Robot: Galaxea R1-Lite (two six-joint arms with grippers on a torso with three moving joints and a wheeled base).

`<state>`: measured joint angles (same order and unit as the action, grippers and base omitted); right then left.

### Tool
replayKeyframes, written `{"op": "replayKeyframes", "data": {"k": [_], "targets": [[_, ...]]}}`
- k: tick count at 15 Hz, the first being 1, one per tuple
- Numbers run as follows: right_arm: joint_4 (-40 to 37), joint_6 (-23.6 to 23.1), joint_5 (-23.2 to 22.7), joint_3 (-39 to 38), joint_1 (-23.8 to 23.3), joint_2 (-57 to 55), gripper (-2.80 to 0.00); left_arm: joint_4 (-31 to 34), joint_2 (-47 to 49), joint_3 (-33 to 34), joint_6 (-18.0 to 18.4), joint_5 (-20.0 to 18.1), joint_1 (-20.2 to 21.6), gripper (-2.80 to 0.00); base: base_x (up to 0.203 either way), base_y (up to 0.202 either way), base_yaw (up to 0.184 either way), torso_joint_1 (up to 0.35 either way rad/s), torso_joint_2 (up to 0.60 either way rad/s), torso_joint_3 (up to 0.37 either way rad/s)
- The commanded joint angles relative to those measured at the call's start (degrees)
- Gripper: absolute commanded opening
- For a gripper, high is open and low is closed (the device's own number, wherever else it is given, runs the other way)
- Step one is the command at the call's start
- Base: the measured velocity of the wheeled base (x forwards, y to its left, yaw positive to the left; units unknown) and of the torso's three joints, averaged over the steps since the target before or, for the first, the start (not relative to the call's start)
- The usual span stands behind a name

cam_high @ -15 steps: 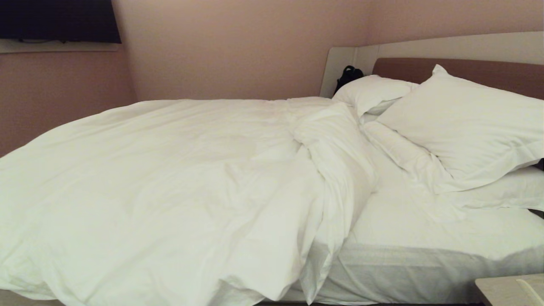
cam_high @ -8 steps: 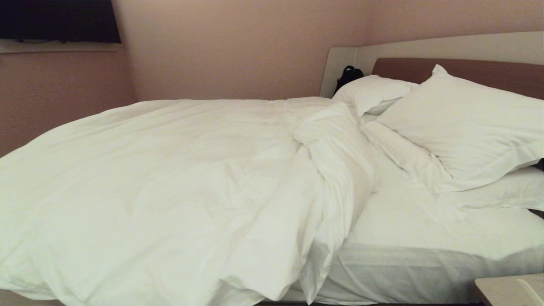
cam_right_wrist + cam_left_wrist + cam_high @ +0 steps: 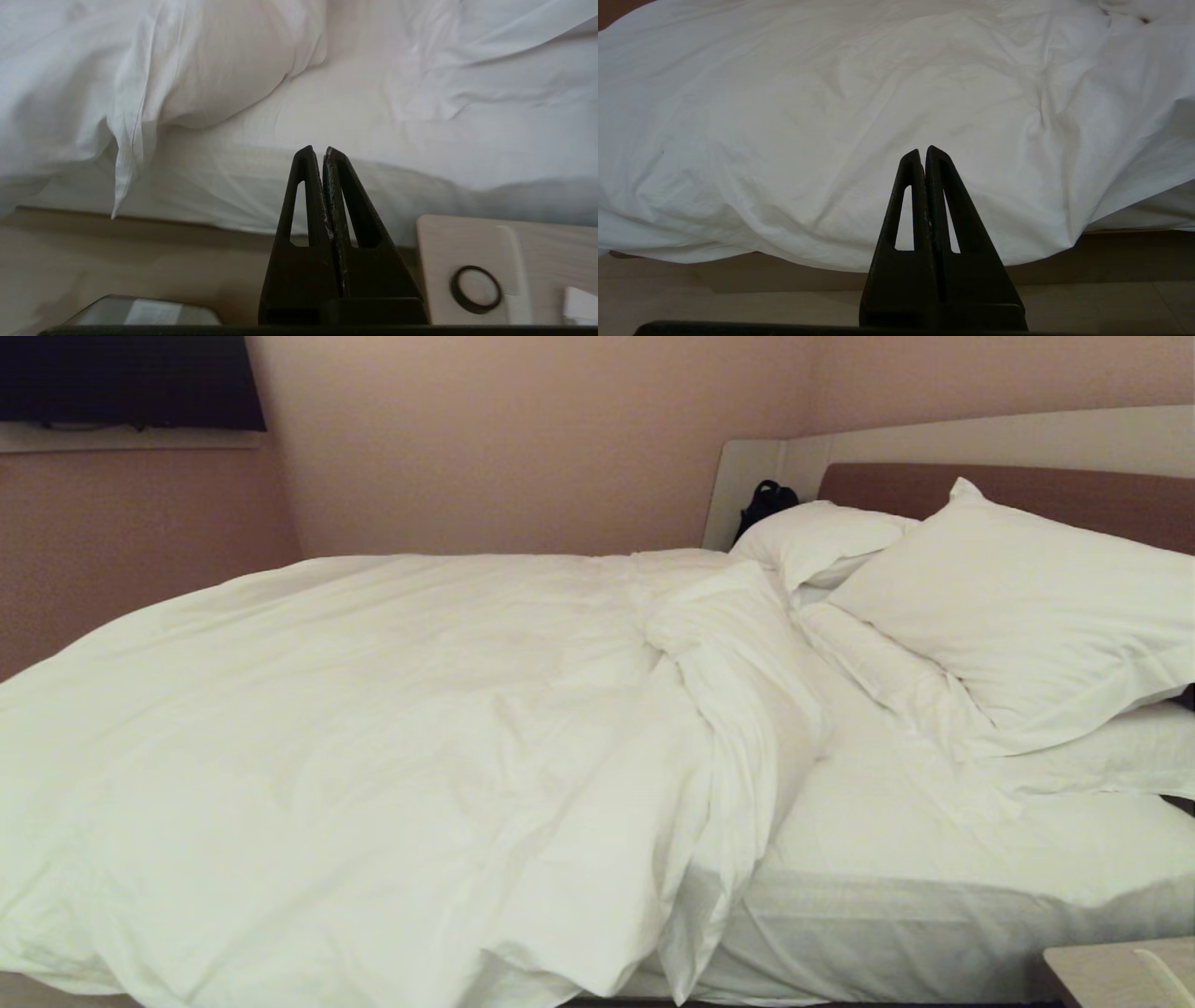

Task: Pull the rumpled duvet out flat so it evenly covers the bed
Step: Flatten the corners of the folded blanket

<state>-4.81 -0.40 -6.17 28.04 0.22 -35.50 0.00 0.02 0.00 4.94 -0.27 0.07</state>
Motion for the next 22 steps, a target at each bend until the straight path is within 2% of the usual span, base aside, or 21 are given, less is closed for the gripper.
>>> {"op": "replayKeyframes", "data": {"k": [1, 3, 7, 9, 12, 17, 19, 22], "targets": [[11.1, 2.7, -1.8, 3.7, 0.0, -17.0, -2.80, 0.0, 0.0, 0.0, 0.0, 0.0, 0.0, -2.80, 0.000, 0.000, 0.000, 0.000, 0.00, 0.000], [14.9, 6.2, -6.6, 9.9, -1.1, -29.6, -2.80, 0.0, 0.0, 0.0, 0.1, 0.0, 0.0, -2.80, 0.000, 0.000, 0.000, 0.000, 0.00, 0.000], [18.4, 10.3, -24.5, 24.5, -7.1, -52.6, -2.80, 0.0, 0.0, 0.0, 0.1, 0.0, 0.0, -2.80, 0.000, 0.000, 0.000, 0.000, 0.00, 0.000], [19.0, 11.0, -30.7, 32.5, -9.1, -63.5, -2.80, 0.0, 0.0, 0.0, 0.0, 0.0, 0.0, -2.80, 0.000, 0.000, 0.000, 0.000, 0.00, 0.000], [19.2, 11.6, -34.7, 44.7, -10.3, -77.2, -2.80, 0.0, 0.0, 0.0, 0.1, 0.0, 0.0, -2.80, 0.000, 0.000, 0.000, 0.000, 0.00, 0.000], [19.2, 11.9, -37.5, 61.5, -10.7, -93.2, -2.80, 0.0, 0.0, 0.0, 0.1, 0.0, 0.0, -2.80, 0.000, 0.000, 0.000, 0.000, 0.00, 0.000], [19.1, 11.8, -40.8, 65.7, -10.7, -96.7, -2.80, 0.0, 0.0, 0.0, 0.1, 0.0, 0.0, -2.80, 0.000, 0.000, 0.000, 0.000, 0.00, 0.000], [19.2, 11.3, -43.2, 68.5, -10.4, -99.6, -2.80, 0.0, 0.0, 0.0, 0.0, 0.0, 0.0, -2.80, 0.000, 0.000, 0.000, 0.000, 0.00, 0.000]]}}
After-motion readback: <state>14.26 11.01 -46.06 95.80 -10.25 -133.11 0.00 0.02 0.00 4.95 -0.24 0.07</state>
